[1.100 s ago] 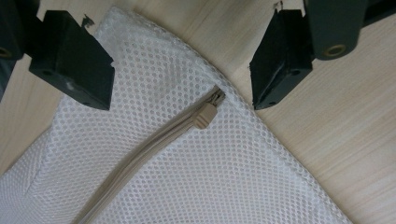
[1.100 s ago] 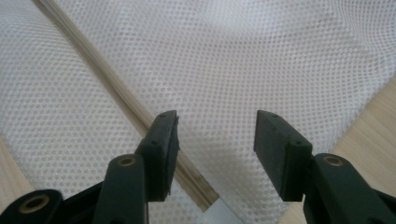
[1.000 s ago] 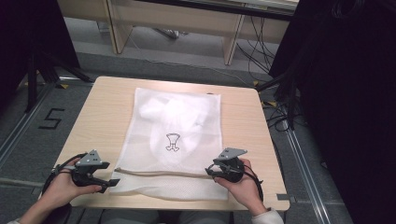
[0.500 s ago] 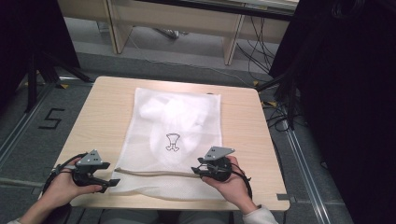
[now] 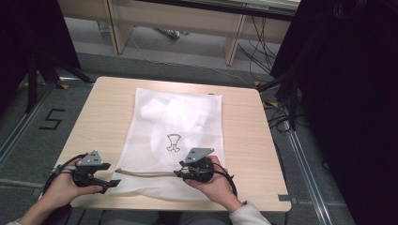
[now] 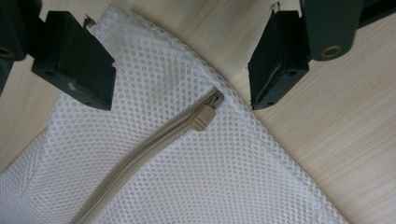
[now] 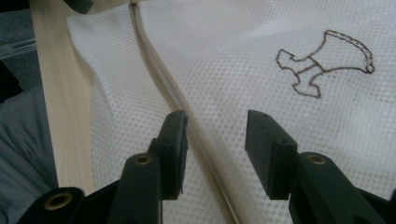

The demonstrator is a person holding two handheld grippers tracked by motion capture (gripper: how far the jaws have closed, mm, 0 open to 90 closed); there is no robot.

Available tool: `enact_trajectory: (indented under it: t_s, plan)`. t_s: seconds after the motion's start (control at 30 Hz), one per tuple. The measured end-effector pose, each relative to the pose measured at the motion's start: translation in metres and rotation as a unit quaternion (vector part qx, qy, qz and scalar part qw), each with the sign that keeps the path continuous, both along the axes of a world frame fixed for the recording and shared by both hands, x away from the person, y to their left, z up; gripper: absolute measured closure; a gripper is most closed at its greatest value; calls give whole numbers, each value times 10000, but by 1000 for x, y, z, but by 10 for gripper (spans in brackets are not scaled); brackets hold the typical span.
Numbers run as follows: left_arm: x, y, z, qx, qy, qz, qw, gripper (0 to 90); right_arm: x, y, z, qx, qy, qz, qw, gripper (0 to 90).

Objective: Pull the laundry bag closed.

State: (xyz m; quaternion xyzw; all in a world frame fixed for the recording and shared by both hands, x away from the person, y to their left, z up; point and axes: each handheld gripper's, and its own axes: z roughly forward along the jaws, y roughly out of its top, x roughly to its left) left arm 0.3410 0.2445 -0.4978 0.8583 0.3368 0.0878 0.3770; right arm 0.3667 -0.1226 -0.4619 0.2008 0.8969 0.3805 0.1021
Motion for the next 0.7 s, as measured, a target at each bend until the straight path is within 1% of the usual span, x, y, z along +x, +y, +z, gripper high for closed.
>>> enact_trajectory:
  t_s: [0.03, 0.1, 0.13, 0.17, 0.2, 0.23, 0.3, 0.33, 0.37, 0.4, 0.47, 0.5, 0.53, 0.57, 0.6, 0.7]
  plan:
    - [0, 0, 0, -2, 0, 2, 10000, 227, 0, 3, 0, 13, 32, -70, 10000, 595]
    - [0, 0, 0, -17, -1, 14, 10000, 227, 1, 9, 0, 25, 14, 42, 10000, 594]
    - [0, 0, 0, -17, -1, 14, 10000, 227, 1, 11, 2, -31, 75, 47, 10000, 594]
    - [0, 0, 0, -19, 2, 19, 10000, 227, 1, 13, 1, 44, 58, 22, 10000, 594]
    - [0, 0, 0, -20, 3, 22, 10000, 227, 3, 14, 1, 10, -27, 134, 9999, 593]
    - [0, 0, 0, -23, 5, 28, 10000, 227, 2, 16, 1, 41, 46, 64, 10000, 592]
    - [0, 0, 0, -22, -3, 35, 10000, 227, 3, 17, 2, 10, 82, 86, 9999, 592]
    - [-1, -1, -1, -120, 3, 102, 9999, 227, 4, 20, 2, -22, 69, 116, 9999, 591]
    - [0, -1, -1, -108, 4, 92, 9999, 227, 4, 22, 2, 51, 84, 100, 9999, 591]
    - [0, 0, 0, -13, 4, 25, 10000, 226, 6, 23, 3, -31, 51, 174, 9998, 590]
    - [0, 0, 0, -20, 3, 27, 10000, 226, 6, 25, 3, 9, 25, 162, 9999, 589]
    - [0, 0, 0, -23, 2, 29, 10000, 226, 7, 27, 3, 3, 62, 188, 9998, 589]
    - [-1, -1, -1, -129, 2, 100, 9999, 226, 7, 29, 3, 48, 48, 165, 9998, 589]
    - [-1, -1, -1, -119, 0, 93, 9999, 226, 7, 31, 4, -5, 95, 186, 9998, 589]
    - [-1, -1, -1, -138, 5, 105, 9998, 226, 9, 33, 4, 13, 26, 236, 9997, 587]
    - [-1, -1, -1, -123, 6, 87, 9999, 226, 9, 38, 4, -1, 59, 270, 9996, 586]
